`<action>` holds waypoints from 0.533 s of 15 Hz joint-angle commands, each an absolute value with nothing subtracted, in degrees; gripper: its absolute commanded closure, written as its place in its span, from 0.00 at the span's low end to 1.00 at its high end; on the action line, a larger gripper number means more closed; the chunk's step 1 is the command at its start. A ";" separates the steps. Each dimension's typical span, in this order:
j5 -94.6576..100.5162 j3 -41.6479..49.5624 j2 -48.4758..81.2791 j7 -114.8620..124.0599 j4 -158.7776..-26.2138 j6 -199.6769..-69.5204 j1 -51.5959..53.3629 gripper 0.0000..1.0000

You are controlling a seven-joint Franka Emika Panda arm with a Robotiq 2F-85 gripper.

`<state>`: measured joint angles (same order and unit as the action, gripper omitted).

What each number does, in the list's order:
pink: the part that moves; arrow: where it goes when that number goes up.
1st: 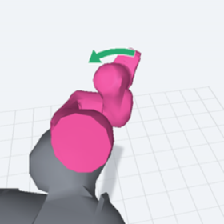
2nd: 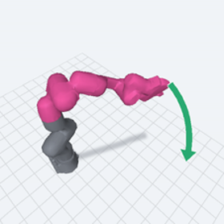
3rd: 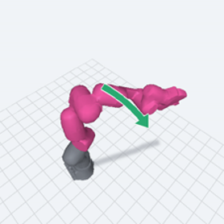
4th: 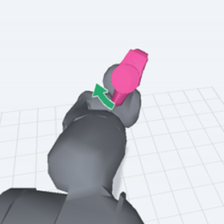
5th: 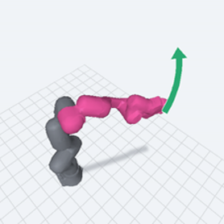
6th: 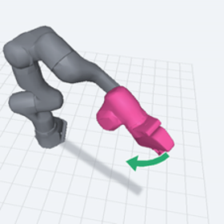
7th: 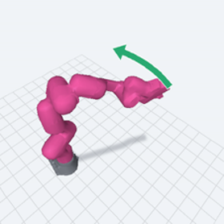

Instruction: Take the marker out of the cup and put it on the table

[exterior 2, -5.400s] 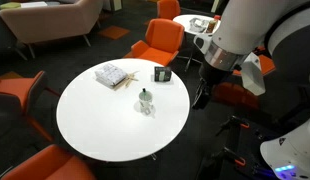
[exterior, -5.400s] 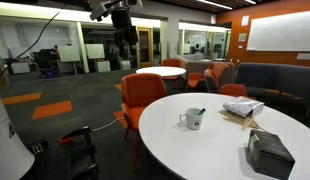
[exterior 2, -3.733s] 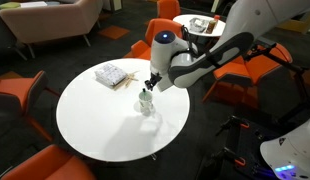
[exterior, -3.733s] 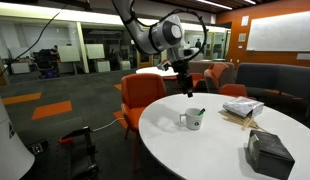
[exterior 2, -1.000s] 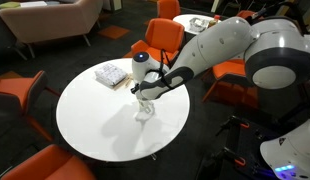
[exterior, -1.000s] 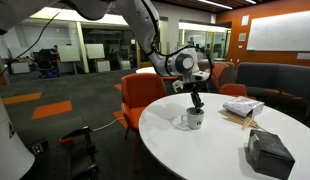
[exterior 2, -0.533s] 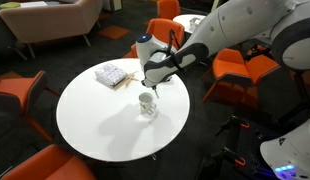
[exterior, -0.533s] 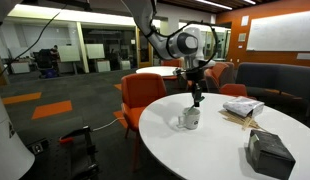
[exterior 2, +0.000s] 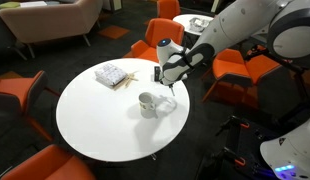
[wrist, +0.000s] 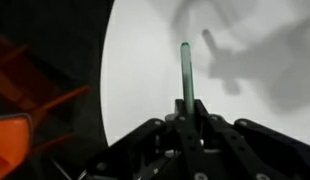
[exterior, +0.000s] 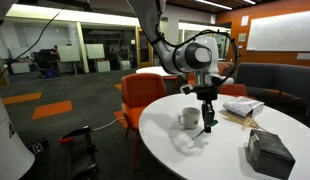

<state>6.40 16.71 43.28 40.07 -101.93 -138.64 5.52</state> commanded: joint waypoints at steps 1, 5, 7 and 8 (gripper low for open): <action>5.11 16.53 45.10 39.65 -102.62 -142.88 4.51 1.00; 5.51 17.36 44.38 38.59 -105.43 -150.58 4.96 0.58; 6.31 18.26 42.02 37.40 -108.44 -158.75 6.39 0.40; 6.36 18.68 40.54 36.75 -109.96 -162.32 7.24 0.32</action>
<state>6.02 16.99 45.34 39.33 -103.81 -153.69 4.78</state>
